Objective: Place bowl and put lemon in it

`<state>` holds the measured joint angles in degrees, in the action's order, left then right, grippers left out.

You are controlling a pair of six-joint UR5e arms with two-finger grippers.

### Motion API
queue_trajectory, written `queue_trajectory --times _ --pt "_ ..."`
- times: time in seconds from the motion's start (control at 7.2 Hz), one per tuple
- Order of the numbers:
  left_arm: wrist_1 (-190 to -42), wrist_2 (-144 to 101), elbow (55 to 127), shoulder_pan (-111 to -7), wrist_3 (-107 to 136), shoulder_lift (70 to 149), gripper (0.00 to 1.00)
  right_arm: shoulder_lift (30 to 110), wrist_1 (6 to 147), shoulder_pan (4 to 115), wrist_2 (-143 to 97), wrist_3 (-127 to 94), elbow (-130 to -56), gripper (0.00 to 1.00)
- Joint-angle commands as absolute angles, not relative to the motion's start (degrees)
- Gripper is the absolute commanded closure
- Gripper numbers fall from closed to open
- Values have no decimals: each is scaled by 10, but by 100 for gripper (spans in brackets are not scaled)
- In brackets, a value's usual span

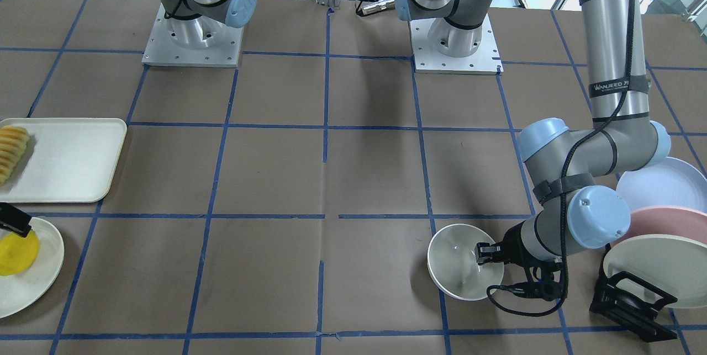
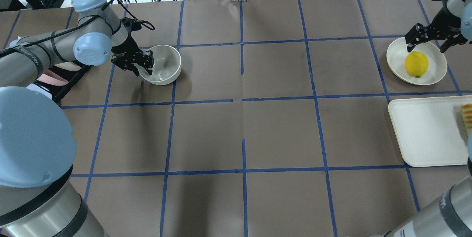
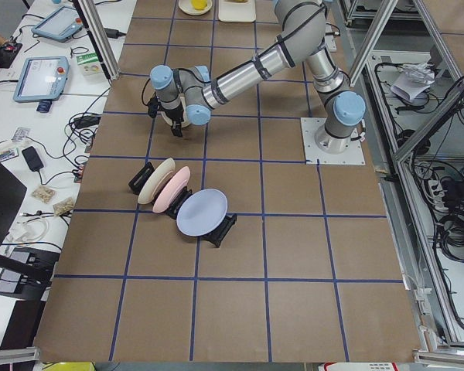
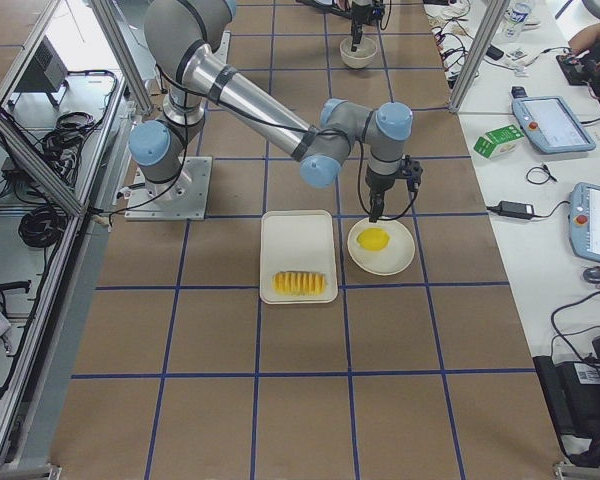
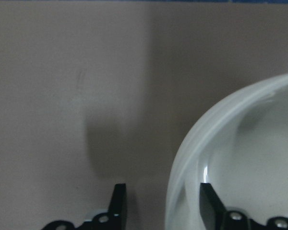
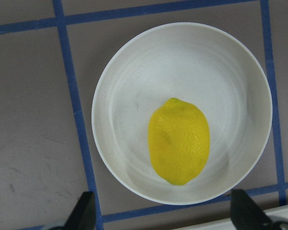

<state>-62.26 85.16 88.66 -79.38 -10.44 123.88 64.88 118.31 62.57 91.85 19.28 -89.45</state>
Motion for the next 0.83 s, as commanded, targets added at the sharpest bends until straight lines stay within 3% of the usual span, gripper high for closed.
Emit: queue_trajectory --times 0.0,0.69 --pt "-628 842 886 -794 -105 1231 100 618 1210 612 889 195 -894 0" --pt "-641 841 881 -790 -113 1224 100 568 1259 598 886 193 -888 0"
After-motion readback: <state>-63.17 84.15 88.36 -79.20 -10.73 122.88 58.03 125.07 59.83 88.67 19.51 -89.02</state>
